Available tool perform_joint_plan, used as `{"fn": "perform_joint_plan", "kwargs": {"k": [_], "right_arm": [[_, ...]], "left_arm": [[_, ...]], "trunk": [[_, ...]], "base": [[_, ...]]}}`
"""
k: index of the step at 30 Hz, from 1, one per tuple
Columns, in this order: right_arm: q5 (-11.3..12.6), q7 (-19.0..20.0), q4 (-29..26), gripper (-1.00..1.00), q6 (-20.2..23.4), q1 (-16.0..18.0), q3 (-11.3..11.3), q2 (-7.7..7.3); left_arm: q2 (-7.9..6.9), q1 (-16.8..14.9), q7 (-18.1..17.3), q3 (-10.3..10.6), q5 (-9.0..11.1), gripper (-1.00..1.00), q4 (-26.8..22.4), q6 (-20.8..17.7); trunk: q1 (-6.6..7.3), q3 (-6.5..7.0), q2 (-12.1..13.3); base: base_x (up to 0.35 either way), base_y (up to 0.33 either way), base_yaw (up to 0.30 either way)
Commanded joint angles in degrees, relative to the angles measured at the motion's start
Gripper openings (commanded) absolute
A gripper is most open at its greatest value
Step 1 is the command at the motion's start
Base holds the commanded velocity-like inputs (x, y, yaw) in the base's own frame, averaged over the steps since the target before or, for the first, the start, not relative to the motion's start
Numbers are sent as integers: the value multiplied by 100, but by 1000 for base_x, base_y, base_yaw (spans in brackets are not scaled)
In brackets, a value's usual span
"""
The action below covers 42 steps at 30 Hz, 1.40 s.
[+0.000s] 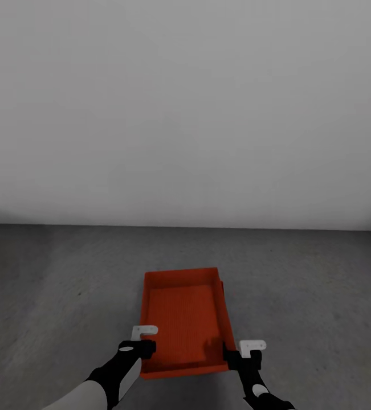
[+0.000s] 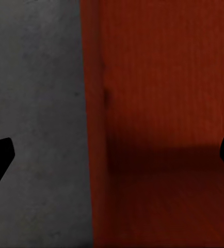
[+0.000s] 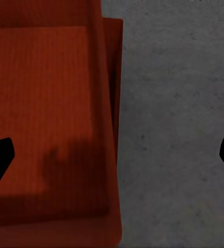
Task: Move the two storage containers from the living room to the garage. In the garage, place one container on the floor and stack the other container on top of it (either order is fine).
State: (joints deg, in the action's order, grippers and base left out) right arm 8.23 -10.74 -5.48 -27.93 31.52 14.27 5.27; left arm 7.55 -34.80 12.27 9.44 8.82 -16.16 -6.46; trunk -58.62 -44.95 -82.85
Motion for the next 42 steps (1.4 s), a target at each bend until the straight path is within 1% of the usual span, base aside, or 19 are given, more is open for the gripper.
{"fn": "perform_joint_plan", "kwargs": {"k": [1,42], "right_arm": [[56,-18,5,100,-19,4,50,1],[56,-16,5,100,-18,4,50,1]], "left_arm": [[-4,0,39,49,59,100,-12,-31],[-6,0,39,49,63,100,14,-39]], "trunk": [[23,14,39],[923,751,1684]], "base": [[0,0,0],[0,0,0]]}}
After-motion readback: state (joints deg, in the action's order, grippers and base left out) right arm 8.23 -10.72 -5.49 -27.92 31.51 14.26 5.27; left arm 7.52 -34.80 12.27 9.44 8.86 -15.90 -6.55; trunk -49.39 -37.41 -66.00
